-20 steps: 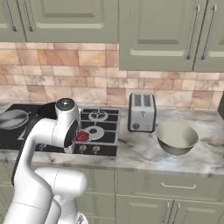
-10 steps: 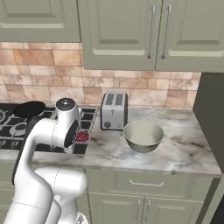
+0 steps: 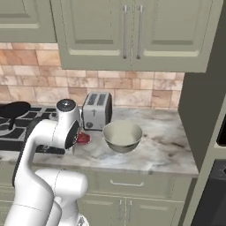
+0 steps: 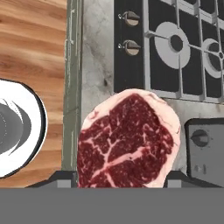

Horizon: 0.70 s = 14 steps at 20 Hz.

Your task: Place one of the steaks on the plate and the other in the bowl. Then place the bowl in the fridge.

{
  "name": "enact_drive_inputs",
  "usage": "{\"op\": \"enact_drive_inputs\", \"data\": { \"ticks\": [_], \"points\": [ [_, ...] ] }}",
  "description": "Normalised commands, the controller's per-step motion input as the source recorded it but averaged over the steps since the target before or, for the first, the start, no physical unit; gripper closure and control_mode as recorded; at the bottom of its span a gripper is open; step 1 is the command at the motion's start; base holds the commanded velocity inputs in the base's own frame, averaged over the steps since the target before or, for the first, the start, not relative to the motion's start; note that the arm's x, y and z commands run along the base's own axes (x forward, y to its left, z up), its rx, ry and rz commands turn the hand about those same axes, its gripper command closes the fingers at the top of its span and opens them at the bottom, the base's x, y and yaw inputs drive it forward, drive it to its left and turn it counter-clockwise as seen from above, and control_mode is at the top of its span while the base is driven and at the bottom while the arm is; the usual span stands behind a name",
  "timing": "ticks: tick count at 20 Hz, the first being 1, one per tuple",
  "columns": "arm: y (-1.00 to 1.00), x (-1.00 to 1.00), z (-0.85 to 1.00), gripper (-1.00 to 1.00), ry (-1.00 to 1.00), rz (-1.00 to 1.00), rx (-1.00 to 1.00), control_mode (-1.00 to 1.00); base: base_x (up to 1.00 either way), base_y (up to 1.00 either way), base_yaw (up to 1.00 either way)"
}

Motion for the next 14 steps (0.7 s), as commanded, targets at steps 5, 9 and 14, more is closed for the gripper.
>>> {"op": "enact_drive_inputs", "data": {
  "ticks": [5, 9, 14],
  "points": [
    [0.0, 0.0, 0.0, 1.0, 0.0, 0.0, 0.0, 1.0, 0.18, -0.47, 0.0],
    [0.0, 0.0, 0.0, 1.0, 0.0, 0.0, 0.0, 1.0, 0.26, -0.49, 0.0],
    [0.0, 0.0, 0.0, 1.0, 0.0, 0.0, 0.0, 1.0, 0.29, -0.42, 0.0]
  ]
}}
